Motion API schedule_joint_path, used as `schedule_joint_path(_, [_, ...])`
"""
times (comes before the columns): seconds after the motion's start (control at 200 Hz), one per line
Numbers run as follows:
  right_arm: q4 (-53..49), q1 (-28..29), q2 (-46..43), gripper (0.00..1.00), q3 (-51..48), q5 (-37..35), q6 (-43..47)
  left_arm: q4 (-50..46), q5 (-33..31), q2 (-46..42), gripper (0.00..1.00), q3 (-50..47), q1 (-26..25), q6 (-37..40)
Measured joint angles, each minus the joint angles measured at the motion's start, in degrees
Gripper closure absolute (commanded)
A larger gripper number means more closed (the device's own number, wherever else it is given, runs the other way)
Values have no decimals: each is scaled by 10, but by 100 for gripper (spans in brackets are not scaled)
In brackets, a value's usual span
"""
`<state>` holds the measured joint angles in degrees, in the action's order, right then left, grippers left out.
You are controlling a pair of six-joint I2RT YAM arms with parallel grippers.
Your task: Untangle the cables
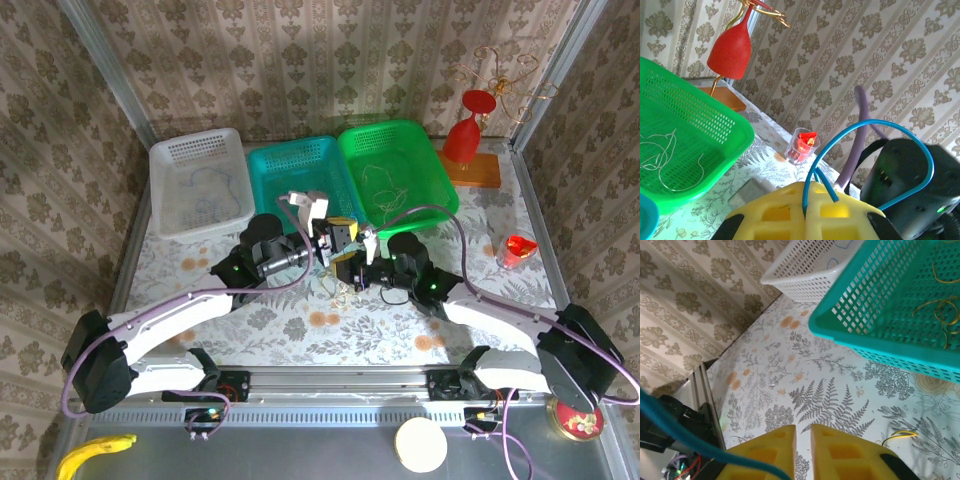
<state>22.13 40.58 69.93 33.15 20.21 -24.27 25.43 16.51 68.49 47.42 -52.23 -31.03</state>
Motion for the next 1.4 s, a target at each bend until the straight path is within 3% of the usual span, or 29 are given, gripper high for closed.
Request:
schedule_joint_path(0.21, [51,0,3,89,-66,-30,-12,-2,-15,-17,100,7,1,-18])
schedule_joint_path(0.615, [83,0,12,82,-171,-96,-49,-12,-11,-49,100,70,39,-49])
schedule_joint_path(0.82, [79,0,3,67,-171,-109,-61,-41,-2,-63,100,75,78,-52])
schedule_joint_path(0.98, [30,0,-51,53,-161,-111,-64,-93,8,-87,100,75,166,-51])
schedule_joint_path(1.115, [-22,0,-99,44,-128,-111,-66,-140,23,-106,100,76,277,-45])
schedule_joint_path(1.4, [-123,-5,-136,38,-64,-110,-74,-163,81,-65,100,79,529,-39])
